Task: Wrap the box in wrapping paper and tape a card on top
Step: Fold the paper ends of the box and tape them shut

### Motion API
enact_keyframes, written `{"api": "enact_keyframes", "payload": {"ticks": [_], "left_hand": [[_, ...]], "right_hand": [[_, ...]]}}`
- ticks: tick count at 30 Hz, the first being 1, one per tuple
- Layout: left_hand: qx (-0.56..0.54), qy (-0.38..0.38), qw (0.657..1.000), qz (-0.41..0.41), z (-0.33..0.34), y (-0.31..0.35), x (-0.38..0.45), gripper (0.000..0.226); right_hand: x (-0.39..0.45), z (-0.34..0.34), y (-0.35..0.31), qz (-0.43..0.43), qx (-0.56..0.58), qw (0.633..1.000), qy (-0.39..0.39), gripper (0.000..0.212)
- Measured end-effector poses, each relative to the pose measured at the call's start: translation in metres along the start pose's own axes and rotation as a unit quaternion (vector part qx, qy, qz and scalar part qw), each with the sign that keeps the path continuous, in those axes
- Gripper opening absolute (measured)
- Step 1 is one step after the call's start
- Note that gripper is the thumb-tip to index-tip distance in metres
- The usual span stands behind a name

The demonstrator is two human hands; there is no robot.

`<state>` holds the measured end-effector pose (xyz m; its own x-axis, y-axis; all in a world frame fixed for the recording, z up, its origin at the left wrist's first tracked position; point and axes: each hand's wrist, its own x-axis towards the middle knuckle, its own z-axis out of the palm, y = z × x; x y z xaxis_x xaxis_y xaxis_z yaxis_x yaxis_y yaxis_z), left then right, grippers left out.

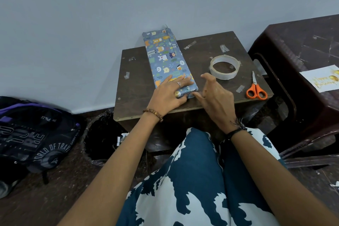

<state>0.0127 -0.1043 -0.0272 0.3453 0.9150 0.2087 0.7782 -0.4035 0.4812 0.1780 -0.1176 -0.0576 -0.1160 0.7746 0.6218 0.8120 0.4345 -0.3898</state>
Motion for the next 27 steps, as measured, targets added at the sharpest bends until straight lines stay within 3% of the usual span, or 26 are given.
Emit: {"api": "enact_keyframes", "payload": {"ticks": [9, 13, 21, 27], "left_hand": [[0.006, 0.015, 1.0, -0.007, 0.002, 0.0, 0.0, 0.042], [0.008, 0.008, 1.0, -0.007, 0.002, 0.0, 0.0, 0.044], [0.005, 0.008, 1.0, -0.005, 0.0, 0.001, 0.0, 0.042], [0.003, 0.014, 1.0, -0.003, 0.0, 0.001, -0.001, 0.044]], "right_hand": [[-0.006, -0.007, -0.002, 0.07, 0.146, 0.984, -0.068, 0.066], [-0.012, -0.015, -0.003, 0.054, 0.21, 0.971, -0.098, 0.063], [-0.008, -0.012, -0.004, -0.022, 0.098, 0.99, -0.094, 0.056], [-0.004, -0.001, -0.003, -0.077, 0.043, 0.996, -0.016, 0.043]]}}
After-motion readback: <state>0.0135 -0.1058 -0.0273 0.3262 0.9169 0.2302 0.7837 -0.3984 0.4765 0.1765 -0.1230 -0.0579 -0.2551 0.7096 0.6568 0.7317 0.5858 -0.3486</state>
